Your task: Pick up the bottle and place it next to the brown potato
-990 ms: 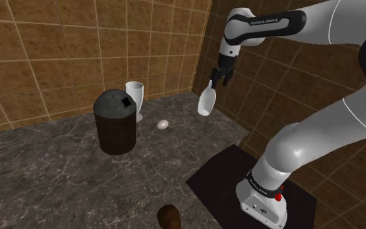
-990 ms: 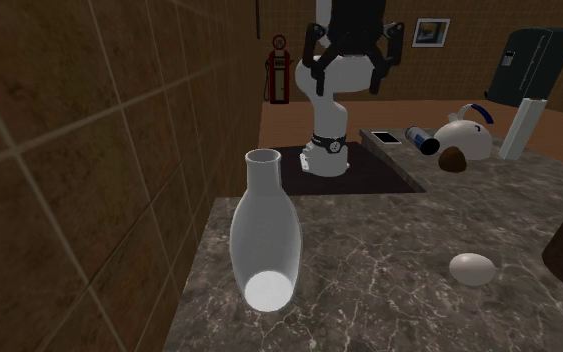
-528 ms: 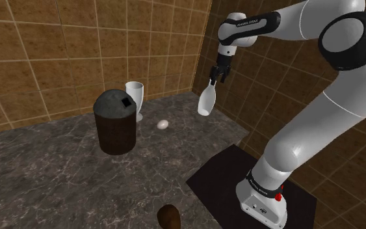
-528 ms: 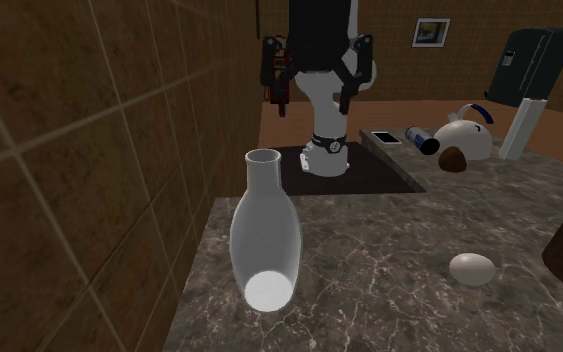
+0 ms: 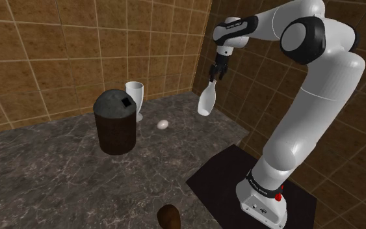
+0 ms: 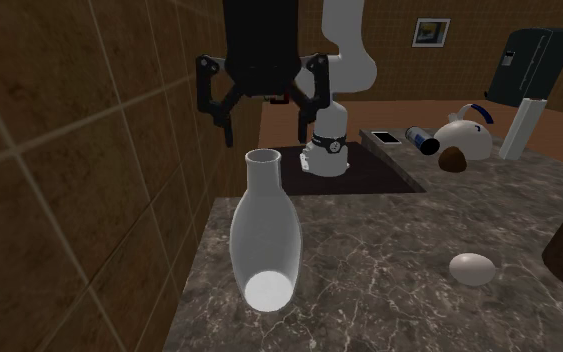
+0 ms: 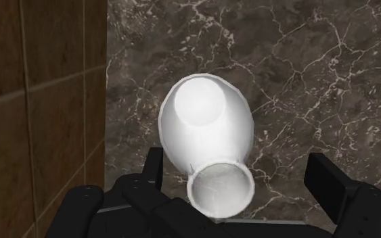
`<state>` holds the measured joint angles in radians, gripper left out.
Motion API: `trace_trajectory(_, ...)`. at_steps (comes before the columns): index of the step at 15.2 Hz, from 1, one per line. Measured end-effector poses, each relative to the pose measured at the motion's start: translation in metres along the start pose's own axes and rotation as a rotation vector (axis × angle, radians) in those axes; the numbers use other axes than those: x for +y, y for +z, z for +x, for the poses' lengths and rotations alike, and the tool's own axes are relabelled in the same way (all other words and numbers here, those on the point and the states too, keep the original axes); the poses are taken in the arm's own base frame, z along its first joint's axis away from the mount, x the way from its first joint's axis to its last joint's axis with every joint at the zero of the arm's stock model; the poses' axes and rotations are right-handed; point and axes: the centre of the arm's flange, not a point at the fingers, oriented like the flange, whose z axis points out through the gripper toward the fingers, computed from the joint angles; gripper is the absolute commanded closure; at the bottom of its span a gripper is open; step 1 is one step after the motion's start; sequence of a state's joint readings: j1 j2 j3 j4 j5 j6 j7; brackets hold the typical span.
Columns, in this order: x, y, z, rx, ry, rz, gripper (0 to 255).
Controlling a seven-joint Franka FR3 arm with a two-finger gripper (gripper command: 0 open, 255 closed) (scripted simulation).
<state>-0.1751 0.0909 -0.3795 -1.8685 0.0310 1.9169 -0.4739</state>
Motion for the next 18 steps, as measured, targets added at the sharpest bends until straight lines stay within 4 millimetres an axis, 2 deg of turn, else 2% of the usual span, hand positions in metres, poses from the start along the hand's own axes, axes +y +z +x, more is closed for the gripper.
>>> trace_trajectory(7,0.005,0.035,0.005,0.001,-0.002,-0.001,0)
trace_trajectory(14,0.005,0.039,0.004,0.002,-0.002,-0.001,0)
trace_trajectory(15,0.005,0.039,0.004,0.002,-0.002,-0.001,255)
trace_trajectory(18,0.005,0.039,0.004,0.002,-0.002,-0.001,255)
